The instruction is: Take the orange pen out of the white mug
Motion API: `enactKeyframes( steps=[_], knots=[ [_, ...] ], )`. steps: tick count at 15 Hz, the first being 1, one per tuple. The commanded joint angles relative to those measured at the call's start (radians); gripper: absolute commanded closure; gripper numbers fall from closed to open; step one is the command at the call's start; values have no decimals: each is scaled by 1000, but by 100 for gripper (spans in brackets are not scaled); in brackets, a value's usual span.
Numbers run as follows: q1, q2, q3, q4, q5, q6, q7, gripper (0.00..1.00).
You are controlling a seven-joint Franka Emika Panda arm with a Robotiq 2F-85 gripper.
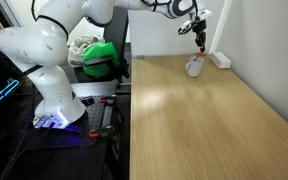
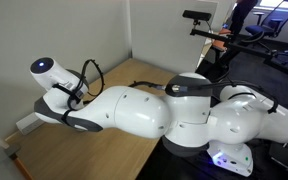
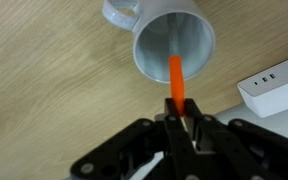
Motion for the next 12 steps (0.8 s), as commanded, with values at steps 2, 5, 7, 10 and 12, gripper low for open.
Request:
enactKeyframes(
  steps=[2,5,7,10,12],
  knots=[
    [112,24,-116,-101,-10,-80,42,97],
    [188,18,-197,-190,-4,-55,85,97],
    [236,13,-245,-252,0,-39,124,97],
    [306,16,-306,-351,7,-28,185,97],
    [352,21,-343,-427,12,-20,219,97]
  ],
)
